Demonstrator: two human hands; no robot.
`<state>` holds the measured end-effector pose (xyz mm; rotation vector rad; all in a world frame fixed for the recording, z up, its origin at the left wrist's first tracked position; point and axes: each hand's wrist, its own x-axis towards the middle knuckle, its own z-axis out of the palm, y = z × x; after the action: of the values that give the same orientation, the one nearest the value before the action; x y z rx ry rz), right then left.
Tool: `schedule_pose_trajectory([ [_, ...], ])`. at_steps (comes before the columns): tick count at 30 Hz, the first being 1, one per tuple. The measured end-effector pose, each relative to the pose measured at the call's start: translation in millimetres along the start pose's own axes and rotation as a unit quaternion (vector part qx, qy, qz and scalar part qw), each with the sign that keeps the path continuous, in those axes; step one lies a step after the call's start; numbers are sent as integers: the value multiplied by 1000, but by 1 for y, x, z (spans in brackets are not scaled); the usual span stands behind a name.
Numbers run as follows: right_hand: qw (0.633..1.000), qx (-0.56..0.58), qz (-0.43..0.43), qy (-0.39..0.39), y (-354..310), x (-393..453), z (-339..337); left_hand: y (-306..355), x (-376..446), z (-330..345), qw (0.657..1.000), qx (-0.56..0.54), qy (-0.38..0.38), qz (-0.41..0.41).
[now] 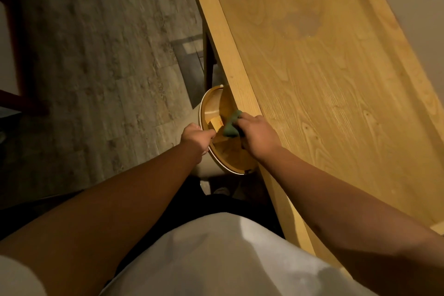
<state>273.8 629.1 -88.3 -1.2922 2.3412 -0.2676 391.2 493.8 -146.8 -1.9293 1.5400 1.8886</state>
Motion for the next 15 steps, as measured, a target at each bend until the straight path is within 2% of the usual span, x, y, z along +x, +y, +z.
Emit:
schedule_pose_trajectory([
  [2, 1000, 11, 7, 1, -2, 10, -1, 5, 8, -3, 1000, -4, -20, -7],
  [5, 994, 60, 88, -6, -17, 26, -6, 15, 15, -10, 998, -14, -54, -22],
  [8, 958, 222, 180, 19, -30, 43, -8, 28, 26, -18, 997, -15, -78, -23],
  [10, 930, 288, 223, 46, -38, 53, -13, 38, 34, -24, 996, -9, -81, -25],
  [12, 913, 305, 263, 62, -39, 63, -20, 51, 45, -30, 996, 3, -83, -19],
  [15, 914, 272, 292, 71, -39, 75, -29, 71, 60, -38, 996, 10, -88, -16],
])
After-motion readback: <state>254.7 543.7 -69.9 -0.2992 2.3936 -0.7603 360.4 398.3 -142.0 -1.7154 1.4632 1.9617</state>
